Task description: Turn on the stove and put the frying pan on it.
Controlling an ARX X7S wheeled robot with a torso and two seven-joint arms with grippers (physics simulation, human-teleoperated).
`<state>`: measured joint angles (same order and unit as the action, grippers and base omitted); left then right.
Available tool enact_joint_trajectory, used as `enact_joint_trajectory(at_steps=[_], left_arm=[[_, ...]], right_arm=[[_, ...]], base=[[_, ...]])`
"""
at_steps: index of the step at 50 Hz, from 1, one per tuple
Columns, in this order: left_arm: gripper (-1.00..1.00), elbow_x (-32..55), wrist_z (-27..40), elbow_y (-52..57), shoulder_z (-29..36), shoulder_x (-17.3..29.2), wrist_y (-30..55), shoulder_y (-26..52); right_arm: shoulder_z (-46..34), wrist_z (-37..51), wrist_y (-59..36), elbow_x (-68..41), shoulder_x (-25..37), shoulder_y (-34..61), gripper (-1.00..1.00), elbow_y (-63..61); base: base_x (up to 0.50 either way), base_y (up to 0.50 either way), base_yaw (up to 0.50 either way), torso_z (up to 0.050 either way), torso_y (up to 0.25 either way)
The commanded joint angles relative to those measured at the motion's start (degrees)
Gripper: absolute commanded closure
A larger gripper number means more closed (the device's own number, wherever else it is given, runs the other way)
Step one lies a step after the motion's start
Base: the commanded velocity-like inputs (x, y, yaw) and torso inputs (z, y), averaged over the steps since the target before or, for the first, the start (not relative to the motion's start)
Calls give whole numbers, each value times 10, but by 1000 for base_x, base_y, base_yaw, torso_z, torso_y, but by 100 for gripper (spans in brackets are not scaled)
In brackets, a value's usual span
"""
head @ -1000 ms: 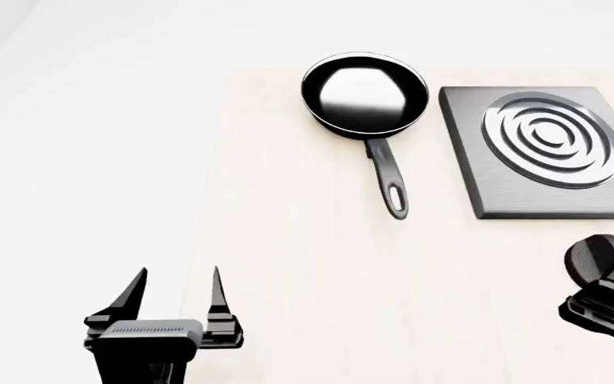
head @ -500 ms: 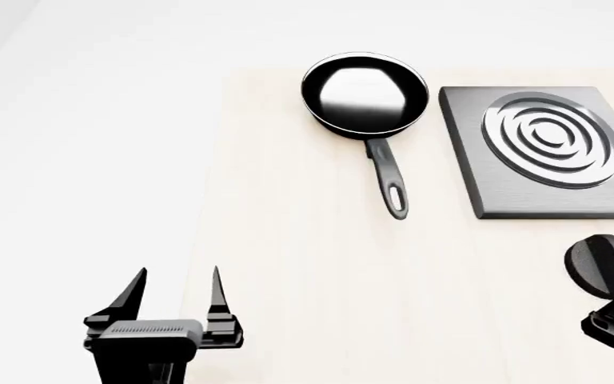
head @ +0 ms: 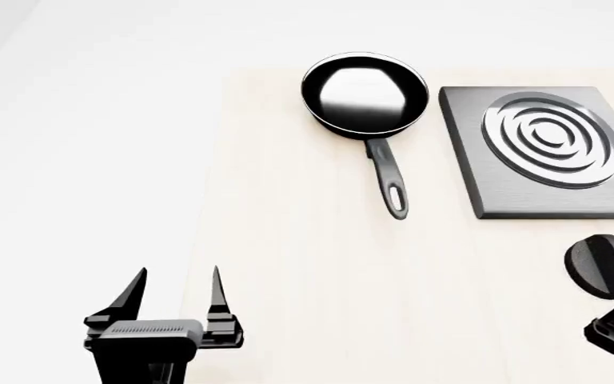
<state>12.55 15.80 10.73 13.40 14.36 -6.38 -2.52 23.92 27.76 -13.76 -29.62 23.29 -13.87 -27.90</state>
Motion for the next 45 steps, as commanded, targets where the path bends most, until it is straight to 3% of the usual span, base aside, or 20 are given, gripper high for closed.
enact_joint_trajectory(at_steps=[1, 45], left_arm=[[-100, 3, 2, -1, 2, 2, -1, 1], [-100, 9, 12, -2, 11, 10, -3, 3]], right_arm=[[-8, -5, 8, 9, -1, 12, -100, 36], [-40, -24, 35, 40, 4, 85, -100, 187]], base=[[0, 0, 0, 0, 0], [0, 0, 0, 0, 0]])
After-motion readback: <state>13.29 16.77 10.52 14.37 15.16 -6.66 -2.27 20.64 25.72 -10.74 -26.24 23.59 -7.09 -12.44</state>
